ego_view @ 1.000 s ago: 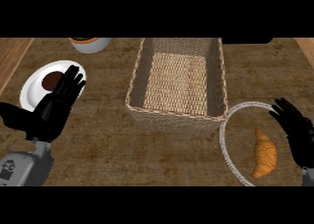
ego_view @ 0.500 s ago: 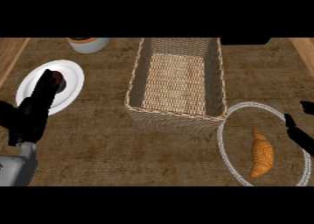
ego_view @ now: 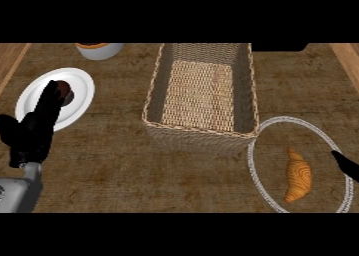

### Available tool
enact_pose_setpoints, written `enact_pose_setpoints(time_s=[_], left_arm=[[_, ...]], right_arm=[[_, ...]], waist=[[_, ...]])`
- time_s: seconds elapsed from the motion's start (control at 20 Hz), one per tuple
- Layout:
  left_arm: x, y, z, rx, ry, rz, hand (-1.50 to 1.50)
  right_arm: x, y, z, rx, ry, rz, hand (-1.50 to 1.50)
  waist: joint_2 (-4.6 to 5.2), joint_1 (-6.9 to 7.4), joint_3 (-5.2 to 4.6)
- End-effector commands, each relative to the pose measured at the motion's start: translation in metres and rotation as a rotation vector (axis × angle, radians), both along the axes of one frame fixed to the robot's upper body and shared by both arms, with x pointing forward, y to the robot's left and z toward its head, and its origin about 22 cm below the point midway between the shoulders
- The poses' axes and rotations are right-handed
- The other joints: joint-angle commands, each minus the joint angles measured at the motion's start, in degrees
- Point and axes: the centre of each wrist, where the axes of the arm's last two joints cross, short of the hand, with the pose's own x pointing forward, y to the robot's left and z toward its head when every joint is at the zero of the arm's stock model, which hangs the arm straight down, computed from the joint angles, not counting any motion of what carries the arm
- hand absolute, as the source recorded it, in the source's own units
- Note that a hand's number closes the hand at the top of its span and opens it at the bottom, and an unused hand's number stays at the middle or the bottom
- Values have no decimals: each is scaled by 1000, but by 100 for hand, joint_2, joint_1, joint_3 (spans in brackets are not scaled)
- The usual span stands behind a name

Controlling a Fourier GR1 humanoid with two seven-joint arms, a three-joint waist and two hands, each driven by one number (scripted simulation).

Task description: Pick the croissant from the placemat and place it in the basket

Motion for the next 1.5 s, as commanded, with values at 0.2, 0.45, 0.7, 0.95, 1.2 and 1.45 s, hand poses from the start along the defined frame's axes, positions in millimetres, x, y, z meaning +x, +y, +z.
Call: enact_pose_setpoints(time_s=[0.2,0.45,0.7,0.95,1.2,1.45], left_arm=[[3,5,11,19,-18,4,0],[4,5,8,26,-11,4,0],[-2,-2,2,-3,0,-3,0],[-3,7,-3,-1,-9,-4,0],[6,15,-4,0,1,-4,0],[5,9,4,1,1,1,0]], right_arm=[[-43,-11,0,41,626,-18,-150],[-25,24,63,89,761,23,-150],[-30,73,132,118,801,8,-150],[-39,106,143,163,667,-18,-150],[-40,93,113,170,644,14,-150],[-45,92,74,173,658,32,-150]], waist=[[6,23,-40],[-34,7,-14],[-34,17,34],[-8,35,58],[-3,20,67],[-5,23,69]])
